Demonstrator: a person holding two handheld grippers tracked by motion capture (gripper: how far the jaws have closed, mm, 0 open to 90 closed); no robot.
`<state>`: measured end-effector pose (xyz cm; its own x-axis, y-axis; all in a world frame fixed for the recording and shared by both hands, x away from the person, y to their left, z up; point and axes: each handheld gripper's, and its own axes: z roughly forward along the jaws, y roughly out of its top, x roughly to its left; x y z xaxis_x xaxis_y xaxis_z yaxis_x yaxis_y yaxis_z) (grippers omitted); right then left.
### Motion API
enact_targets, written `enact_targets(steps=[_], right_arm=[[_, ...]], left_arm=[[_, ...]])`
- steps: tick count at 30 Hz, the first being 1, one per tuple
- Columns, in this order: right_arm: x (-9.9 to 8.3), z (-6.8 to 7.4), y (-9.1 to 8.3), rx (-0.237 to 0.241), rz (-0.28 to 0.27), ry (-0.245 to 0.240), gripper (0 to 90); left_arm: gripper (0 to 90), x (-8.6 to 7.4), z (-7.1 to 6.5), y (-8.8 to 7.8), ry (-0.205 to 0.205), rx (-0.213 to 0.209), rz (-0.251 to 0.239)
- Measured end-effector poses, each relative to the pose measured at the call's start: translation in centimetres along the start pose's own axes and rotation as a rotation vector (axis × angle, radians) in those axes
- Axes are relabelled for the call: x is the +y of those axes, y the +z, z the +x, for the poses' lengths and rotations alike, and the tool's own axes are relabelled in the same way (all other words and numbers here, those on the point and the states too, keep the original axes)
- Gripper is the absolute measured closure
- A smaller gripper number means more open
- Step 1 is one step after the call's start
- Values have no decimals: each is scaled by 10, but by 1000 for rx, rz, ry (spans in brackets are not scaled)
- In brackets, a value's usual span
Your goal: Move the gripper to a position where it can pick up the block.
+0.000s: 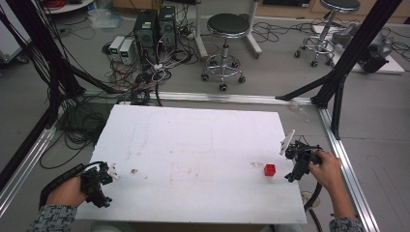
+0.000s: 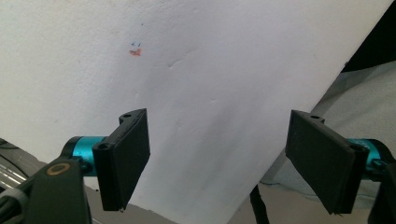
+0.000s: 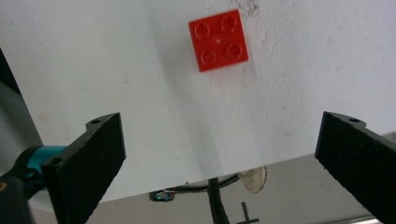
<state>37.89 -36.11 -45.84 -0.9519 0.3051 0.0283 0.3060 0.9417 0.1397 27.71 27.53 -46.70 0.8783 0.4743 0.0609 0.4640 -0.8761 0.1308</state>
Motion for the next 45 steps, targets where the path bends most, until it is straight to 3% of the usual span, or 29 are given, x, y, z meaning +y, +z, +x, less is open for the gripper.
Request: enact_targets(steps=[5, 18, 31, 34, 45], right_arm=[[17, -4, 4, -4, 11, -76, 9], [35, -9, 29, 15, 28, -155, 9], [46, -10, 51, 22, 36, -177, 9], [49, -8, 58, 25, 46, -203, 9], [48, -4, 69, 27, 71, -226, 9]], left_arm=[[222, 0, 0, -1, -5, 4, -8], [222, -1, 0, -1, -9, 8, -11], [222, 1, 0, -1, -11, 16, -20], [222, 2, 0, -1, -10, 15, -16], [222, 2, -1, 0, -8, 15, -16]])
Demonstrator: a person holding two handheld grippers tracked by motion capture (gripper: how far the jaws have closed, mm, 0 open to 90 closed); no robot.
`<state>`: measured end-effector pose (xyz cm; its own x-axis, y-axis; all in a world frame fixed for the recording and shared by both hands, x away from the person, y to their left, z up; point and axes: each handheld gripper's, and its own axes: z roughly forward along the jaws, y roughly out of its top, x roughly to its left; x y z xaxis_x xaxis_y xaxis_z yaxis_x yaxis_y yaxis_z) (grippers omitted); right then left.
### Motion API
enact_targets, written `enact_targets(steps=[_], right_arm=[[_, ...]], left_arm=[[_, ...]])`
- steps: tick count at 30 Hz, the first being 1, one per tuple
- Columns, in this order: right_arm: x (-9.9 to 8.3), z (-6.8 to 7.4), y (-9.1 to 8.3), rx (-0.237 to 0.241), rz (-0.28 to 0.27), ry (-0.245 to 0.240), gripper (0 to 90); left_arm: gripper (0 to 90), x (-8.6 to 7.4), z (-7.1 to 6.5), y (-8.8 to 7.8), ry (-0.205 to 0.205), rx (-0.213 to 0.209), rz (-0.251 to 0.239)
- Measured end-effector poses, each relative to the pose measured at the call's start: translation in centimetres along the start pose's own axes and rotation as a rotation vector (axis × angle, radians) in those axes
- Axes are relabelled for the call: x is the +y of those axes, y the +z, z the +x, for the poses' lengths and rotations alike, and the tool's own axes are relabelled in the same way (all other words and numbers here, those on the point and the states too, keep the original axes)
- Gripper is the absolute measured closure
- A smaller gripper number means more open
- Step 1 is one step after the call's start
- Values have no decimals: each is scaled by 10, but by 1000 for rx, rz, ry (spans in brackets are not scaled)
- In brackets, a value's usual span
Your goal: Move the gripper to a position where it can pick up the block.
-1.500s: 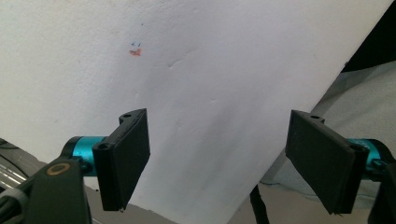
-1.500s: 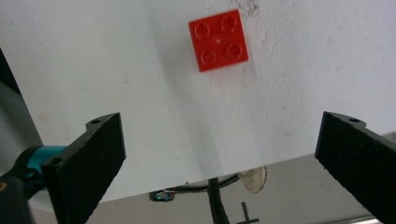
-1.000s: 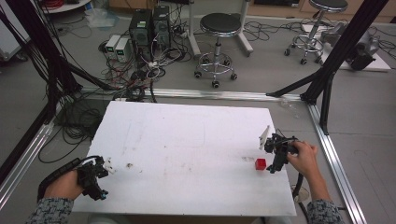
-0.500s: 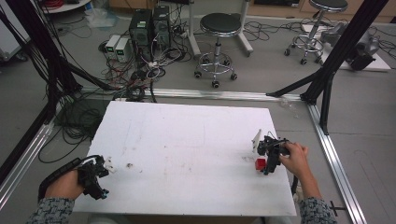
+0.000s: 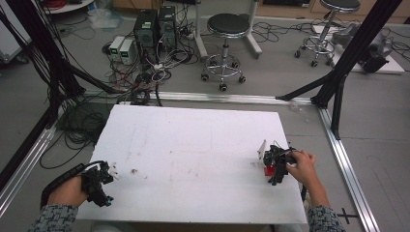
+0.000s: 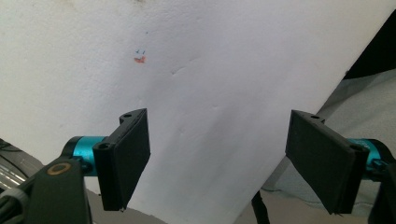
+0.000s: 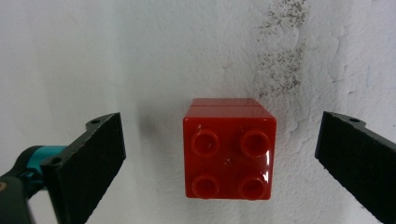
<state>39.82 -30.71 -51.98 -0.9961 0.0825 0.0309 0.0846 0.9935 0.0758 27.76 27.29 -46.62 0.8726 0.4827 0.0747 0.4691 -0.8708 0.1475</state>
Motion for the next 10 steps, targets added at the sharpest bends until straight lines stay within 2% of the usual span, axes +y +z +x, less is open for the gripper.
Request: enact_targets(steps=[6, 10], right_arm=[[-1, 1, 0, 1, 6, 6, 9], [-5, 3, -5, -10, -25, 23, 9]], left_arm=[[222, 0, 0, 0, 1, 2, -3], [223, 1, 0, 0, 2, 4, -1]])
